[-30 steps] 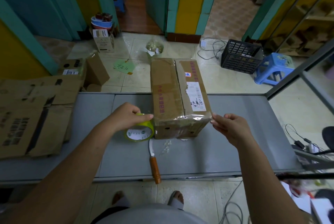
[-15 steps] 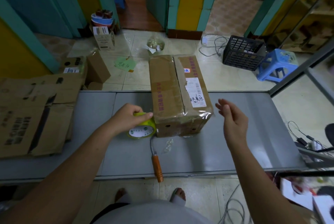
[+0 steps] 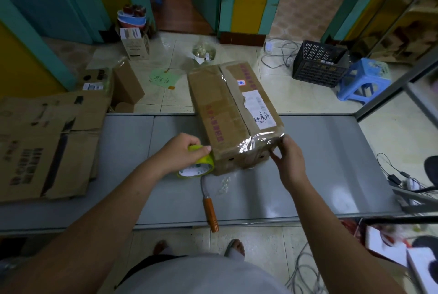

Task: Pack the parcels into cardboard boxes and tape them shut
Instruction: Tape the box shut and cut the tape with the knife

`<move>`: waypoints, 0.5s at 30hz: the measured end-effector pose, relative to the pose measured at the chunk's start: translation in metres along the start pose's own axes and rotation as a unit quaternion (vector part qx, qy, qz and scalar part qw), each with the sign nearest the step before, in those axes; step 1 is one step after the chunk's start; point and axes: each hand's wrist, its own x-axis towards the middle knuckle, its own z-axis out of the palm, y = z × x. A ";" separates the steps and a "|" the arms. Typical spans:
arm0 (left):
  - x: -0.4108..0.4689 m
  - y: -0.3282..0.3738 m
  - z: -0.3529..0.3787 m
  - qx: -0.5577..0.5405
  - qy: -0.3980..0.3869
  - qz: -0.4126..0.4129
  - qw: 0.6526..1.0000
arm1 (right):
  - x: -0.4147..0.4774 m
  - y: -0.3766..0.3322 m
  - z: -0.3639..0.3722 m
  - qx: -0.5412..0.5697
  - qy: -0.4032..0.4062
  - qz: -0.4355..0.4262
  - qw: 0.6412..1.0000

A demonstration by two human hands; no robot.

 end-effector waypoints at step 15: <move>-0.005 0.017 0.014 -0.157 -0.002 -0.023 0.987 | -0.073 0.072 0.033 -0.490 -0.067 0.008 0.869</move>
